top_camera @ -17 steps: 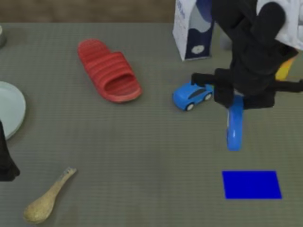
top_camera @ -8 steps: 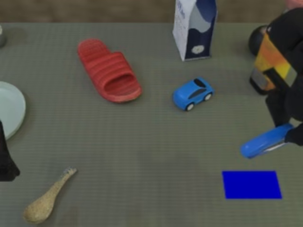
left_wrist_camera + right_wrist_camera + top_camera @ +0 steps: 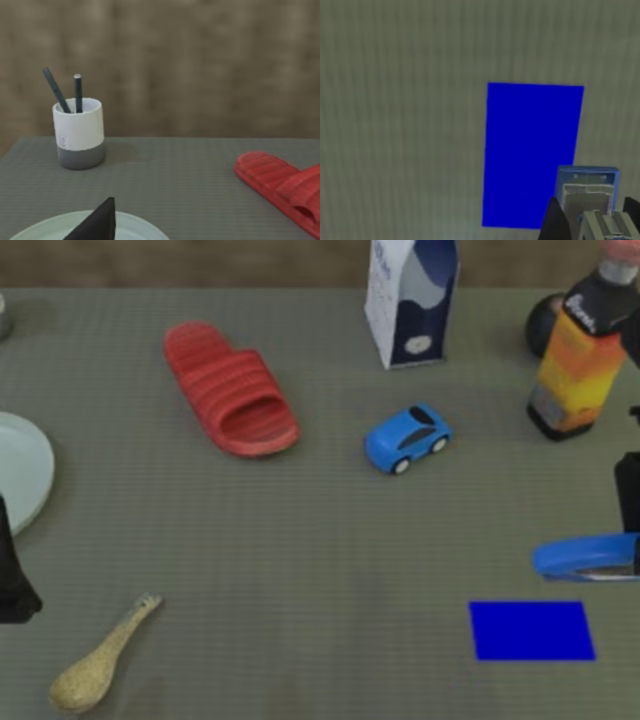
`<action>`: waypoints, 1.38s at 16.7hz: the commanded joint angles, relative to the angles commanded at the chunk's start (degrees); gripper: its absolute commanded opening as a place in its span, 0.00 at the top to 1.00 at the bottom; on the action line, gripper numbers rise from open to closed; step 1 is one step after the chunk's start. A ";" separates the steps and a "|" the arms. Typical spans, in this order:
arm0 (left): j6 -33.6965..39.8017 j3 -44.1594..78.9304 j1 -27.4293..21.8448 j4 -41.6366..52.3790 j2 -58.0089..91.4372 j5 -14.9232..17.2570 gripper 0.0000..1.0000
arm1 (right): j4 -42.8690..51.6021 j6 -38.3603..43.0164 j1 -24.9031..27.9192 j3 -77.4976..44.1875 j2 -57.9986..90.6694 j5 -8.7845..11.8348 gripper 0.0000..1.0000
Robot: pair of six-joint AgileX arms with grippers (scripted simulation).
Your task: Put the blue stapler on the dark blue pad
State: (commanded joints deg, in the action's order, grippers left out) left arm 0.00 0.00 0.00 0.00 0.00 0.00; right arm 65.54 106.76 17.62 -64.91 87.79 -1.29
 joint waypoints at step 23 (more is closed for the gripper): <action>0.00 0.00 0.00 0.00 0.00 0.00 0.00 | -23.18 4.30 4.14 13.25 10.03 -0.12 0.77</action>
State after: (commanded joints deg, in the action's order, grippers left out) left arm 0.00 0.00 0.00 0.00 0.00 0.00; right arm 42.36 111.05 21.76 -51.66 97.83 -1.41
